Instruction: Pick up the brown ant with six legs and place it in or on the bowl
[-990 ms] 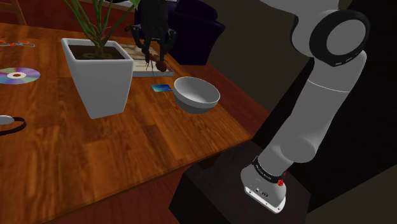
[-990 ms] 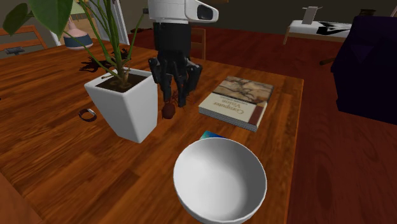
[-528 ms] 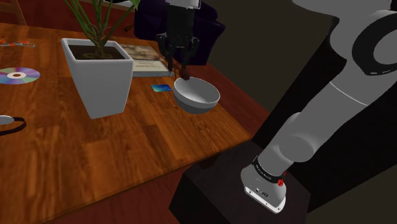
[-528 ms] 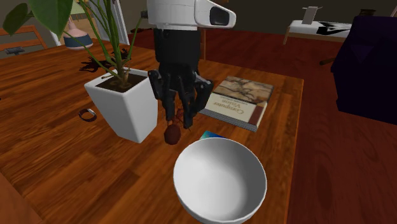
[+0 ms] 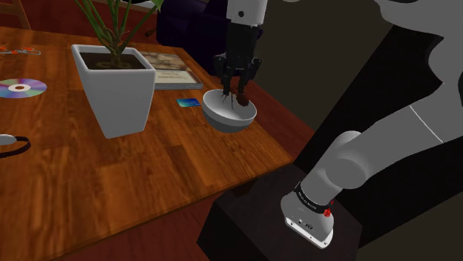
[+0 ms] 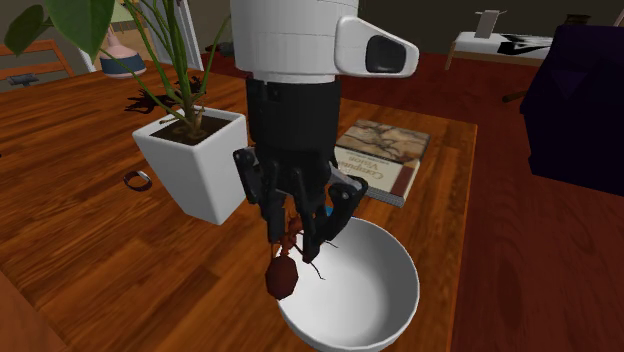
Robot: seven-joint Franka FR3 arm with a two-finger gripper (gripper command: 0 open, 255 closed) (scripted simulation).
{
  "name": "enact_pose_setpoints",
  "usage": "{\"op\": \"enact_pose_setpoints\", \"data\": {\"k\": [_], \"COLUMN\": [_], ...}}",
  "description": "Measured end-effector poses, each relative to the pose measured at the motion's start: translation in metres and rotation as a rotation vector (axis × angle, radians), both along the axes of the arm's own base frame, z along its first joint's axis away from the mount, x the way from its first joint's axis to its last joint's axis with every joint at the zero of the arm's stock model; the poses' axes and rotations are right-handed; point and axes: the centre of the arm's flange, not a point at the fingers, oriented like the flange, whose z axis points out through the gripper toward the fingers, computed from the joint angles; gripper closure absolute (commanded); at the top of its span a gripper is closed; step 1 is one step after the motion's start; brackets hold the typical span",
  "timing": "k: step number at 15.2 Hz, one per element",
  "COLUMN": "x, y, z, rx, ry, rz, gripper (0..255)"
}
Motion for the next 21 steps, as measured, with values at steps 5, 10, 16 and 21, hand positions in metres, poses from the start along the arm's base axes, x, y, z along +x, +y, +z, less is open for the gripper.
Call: {"op": "enact_pose_setpoints", "data": {"k": [5, 10, 16, 21], "x": [-0.003, -0.003, -0.004, -0.003], "y": [-0.001, -0.001, -0.001, -0.001], "z": [-0.027, -0.054, -0.059, -0.06], "rx": [0.0, 0.001, 0.001, 0.0], "ry": [0.001, -0.001, -0.001, 0.0], "rz": [0.0, 0.0, 0.001, 0.0], "gripper": [255, 255, 255, 0]}}
